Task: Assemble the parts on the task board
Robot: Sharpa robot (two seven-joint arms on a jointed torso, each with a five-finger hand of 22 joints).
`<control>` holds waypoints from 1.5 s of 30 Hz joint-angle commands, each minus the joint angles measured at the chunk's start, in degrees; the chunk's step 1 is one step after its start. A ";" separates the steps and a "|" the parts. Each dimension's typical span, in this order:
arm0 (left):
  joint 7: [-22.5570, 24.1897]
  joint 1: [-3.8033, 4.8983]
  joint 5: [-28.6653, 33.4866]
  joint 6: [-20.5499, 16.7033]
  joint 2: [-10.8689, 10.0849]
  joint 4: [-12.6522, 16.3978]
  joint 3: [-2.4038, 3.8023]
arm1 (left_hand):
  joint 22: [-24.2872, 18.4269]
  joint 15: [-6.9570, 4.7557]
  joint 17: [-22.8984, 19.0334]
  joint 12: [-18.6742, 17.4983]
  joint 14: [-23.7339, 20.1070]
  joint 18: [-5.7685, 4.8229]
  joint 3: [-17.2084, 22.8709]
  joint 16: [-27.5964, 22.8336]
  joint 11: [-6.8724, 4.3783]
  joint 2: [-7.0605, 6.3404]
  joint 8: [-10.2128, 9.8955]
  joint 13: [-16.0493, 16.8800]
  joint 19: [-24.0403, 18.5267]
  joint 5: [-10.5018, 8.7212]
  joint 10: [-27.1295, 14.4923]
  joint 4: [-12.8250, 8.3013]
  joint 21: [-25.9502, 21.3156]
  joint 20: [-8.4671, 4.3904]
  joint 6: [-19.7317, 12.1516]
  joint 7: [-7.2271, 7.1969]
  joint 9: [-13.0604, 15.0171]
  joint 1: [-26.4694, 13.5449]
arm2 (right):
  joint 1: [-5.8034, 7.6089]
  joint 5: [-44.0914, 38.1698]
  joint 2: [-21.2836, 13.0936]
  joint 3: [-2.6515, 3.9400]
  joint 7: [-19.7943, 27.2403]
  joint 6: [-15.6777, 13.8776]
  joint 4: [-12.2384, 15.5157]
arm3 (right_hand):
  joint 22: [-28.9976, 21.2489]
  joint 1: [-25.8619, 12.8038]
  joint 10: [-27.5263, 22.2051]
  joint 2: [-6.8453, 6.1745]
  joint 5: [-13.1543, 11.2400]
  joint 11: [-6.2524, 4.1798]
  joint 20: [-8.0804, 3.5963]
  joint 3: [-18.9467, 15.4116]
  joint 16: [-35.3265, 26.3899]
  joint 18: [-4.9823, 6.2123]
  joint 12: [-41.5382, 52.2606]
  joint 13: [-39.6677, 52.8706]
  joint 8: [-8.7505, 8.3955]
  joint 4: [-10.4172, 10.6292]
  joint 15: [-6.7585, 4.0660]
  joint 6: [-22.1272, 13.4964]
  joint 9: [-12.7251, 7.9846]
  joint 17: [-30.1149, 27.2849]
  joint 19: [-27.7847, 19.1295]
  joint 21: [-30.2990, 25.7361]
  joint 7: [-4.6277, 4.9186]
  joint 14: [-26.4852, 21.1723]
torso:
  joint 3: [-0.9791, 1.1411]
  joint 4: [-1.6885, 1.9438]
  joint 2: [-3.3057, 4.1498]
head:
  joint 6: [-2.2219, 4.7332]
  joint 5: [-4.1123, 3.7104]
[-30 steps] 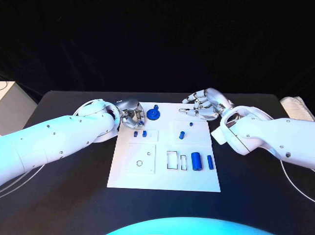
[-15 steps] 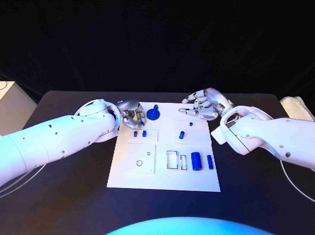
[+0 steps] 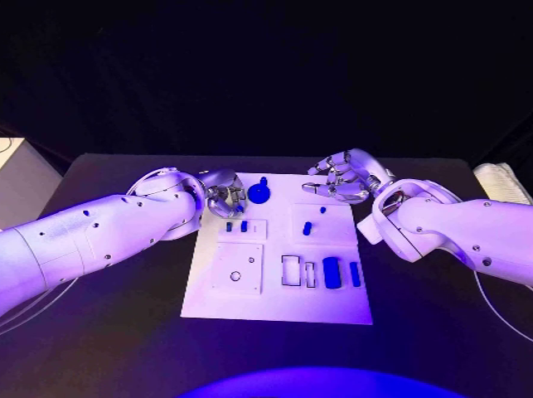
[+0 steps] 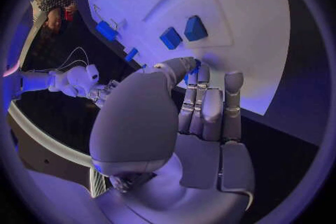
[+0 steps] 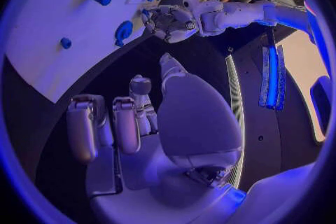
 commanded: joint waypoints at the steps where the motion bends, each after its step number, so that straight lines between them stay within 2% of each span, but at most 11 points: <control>1: -0.42 -0.19 -0.58 1.21 0.00 -0.03 -0.21 | 0.02 0.07 -0.07 -0.41 0.40 -0.63 -0.04 0.11 -0.15 0.04 0.28 -0.01 0.23 -0.20 0.38 -0.32 0.25 -0.07 0.52 -0.08 0.10 -0.33 | -0.03 -0.31 -0.01 0.01 0.42 0.70 0.06 | 11.04 0.28 -0.19 0.01 0.30 -0.20 -0.33 0.29 -0.37 0.67 -0.14 -0.06 0.34 -0.04 -0.20 0.51 -0.01 7.57 3.39 -0.29 -0.01 3.91 | 0.01 0.02 -0.05 | -0.06 -0.02; 8: -0.10 -0.19 -0.38 -0.05 -0.09 -0.01 -0.22 | -0.38 0.23 -0.43 -1.48 0.22 -0.56 -0.18 0.06 0.10 -0.23 -0.70 -0.19 -0.21 -0.25 0.08 -0.32 -0.05 -0.02 -0.21 0.10 -0.05 -0.81 | -0.03 -0.31 -0.01 0.01 0.42 0.68 0.03 | 11.04 0.28 -0.19 0.01 0.30 -0.20 -0.33 0.29 -0.37 0.67 -0.14 -0.06 0.34 -0.04 -0.20 0.51 -0.01 7.57 3.39 -0.29 -0.01 3.91 | -0.02 0.04 -0.04 | -0.03 -0.03; 18: -0.05 -0.21 -0.17 -0.70 -0.24 0.11 -0.22 | -1.47 0.87 -1.87 -3.29 -0.72 -0.38 -0.35 -0.13 0.80 -1.15 -3.47 -0.32 -1.28 -0.22 -0.75 -0.24 -0.90 0.44 -2.69 0.78 -0.76 -1.77 | -0.03 -0.32 -0.01 0.01 0.43 0.62 -0.02 | 11.04 0.28 -0.19 0.01 0.30 -0.20 -0.33 0.29 -0.37 0.67 -0.14 -0.06 0.34 -0.04 -0.20 0.51 -0.01 7.57 3.39 -0.29 -0.01 3.91 | -0.04 0.05 -0.04 | 0.05 0.01; 37: -0.56 -0.26 0.16 -1.22 -0.84 0.22 -0.20 | -1.60 0.97 -2.17 -4.09 -0.88 -0.34 -0.38 0.05 0.81 -2.00 -7.26 0.19 -0.94 -0.13 -0.51 0.00 -1.20 0.72 -7.24 1.07 -2.01 -2.43 | -0.03 -0.52 0.00 0.01 0.10 0.79 -0.19 | 10.97 0.20 -0.26 -0.06 0.30 -0.24 -0.38 0.27 -0.46 0.69 -0.60 -0.72 0.42 -0.07 -0.25 0.44 -0.02 7.46 3.35 -0.42 -0.04 3.90 | -0.09 0.03 -0.04 | 0.03 0.05; 41: -0.88 -0.26 0.16 -0.87 -1.23 0.21 -0.14 | -1.66 0.97 -2.29 -4.15 -0.93 -0.33 -0.42 0.04 0.84 -2.05 -7.35 0.19 -0.98 -0.14 -0.56 0.03 -1.24 0.72 -7.35 1.10 -2.05 -2.49 | -0.04 -1.74 -0.01 0.01 -0.99 2.17 -0.57 | 10.30 0.51 -4.67 -0.18 0.34 -0.12 -0.35 0.46 -0.88 0.93 -6.86 -6.77 0.47 -0.10 -0.15 -0.04 -0.10 6.87 2.90 -1.45 0.08 3.69 | -0.08 0.00 -0.03 | 0.11 0.04; 42: -0.95 -0.26 0.16 -0.77 -1.36 0.22 -0.09 | -2.00 1.01 -2.67 -4.34 -1.14 -0.27 -0.50 -0.03 0.92 -2.21 -7.57 0.19 -1.25 -0.14 -0.82 0.08 -1.46 0.73 -7.64 1.05 -2.13 -2.58 | -0.04 -2.25 -0.01 0.01 -1.19 2.55 -0.75 | 9.80 1.55 -7.56 -0.12 0.36 -0.01 -0.35 1.09 -1.11 1.12 -11.34 -10.57 0.65 -0.18 -0.08 -0.03 -0.09 6.56 2.57 -2.22 0.08 3.55 | -0.06 -0.02 -0.05 | 0.12 0.04; 45: -1.08 -0.26 0.22 -0.70 -2.07 0.40 0.07 | -3.03 1.35 -4.04 -5.14 -2.01 -0.10 -0.63 -0.32 1.33 -2.45 -8.40 0.10 -2.17 -0.10 -2.03 0.20 -2.19 0.89 -8.81 0.78 -2.44 -2.69 | -0.04 -4.95 -0.04 0.01 -1.81 3.99 -1.66 | 8.28 5.05 -10.19 -0.30 0.43 0.21 -0.21 3.60 -2.02 1.64 -19.11 -16.75 1.08 -0.42 0.06 0.25 -0.08 5.19 1.53 -4.59 0.37 2.97 | -0.08 -0.08 -0.07 | 0.23 -0.11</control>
